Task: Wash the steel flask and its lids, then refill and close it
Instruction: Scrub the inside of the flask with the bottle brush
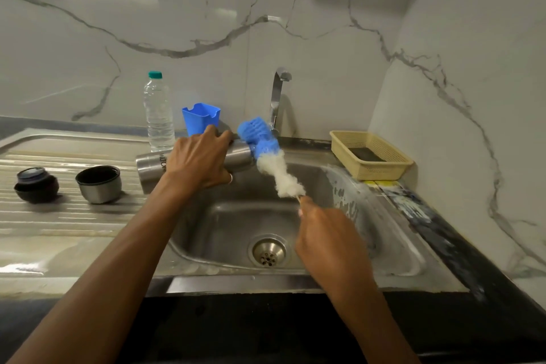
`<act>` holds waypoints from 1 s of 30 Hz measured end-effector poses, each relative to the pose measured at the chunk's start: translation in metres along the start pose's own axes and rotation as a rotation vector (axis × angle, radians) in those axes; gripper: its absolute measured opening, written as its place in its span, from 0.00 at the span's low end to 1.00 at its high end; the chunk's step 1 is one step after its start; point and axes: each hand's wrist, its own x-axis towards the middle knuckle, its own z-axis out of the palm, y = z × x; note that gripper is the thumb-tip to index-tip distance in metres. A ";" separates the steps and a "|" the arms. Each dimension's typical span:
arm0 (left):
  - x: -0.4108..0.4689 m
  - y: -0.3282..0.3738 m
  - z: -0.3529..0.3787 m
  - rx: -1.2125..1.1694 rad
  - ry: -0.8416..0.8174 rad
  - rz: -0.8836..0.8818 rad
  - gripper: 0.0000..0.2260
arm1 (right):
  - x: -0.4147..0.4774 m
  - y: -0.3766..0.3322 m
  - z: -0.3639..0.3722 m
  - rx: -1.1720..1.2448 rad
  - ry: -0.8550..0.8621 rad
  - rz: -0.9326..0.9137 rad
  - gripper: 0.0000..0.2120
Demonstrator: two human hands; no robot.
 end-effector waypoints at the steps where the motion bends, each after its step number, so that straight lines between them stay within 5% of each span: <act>1: -0.001 -0.002 0.000 -0.005 0.007 -0.005 0.34 | -0.011 0.002 -0.002 0.019 -0.010 -0.002 0.16; 10: -0.006 0.006 0.005 -0.038 0.069 0.062 0.36 | 0.014 -0.020 -0.015 -0.019 0.086 0.050 0.17; 17: -0.004 0.004 0.004 0.006 -0.018 -0.004 0.40 | -0.022 -0.006 -0.019 0.028 -0.012 0.034 0.17; 21: -0.005 0.016 -0.001 -0.016 -0.001 -0.021 0.28 | -0.015 -0.014 -0.020 -0.006 0.036 0.031 0.20; 30: -0.002 0.004 -0.005 -0.396 -0.017 -0.212 0.28 | -0.004 -0.010 -0.023 0.078 0.101 0.009 0.11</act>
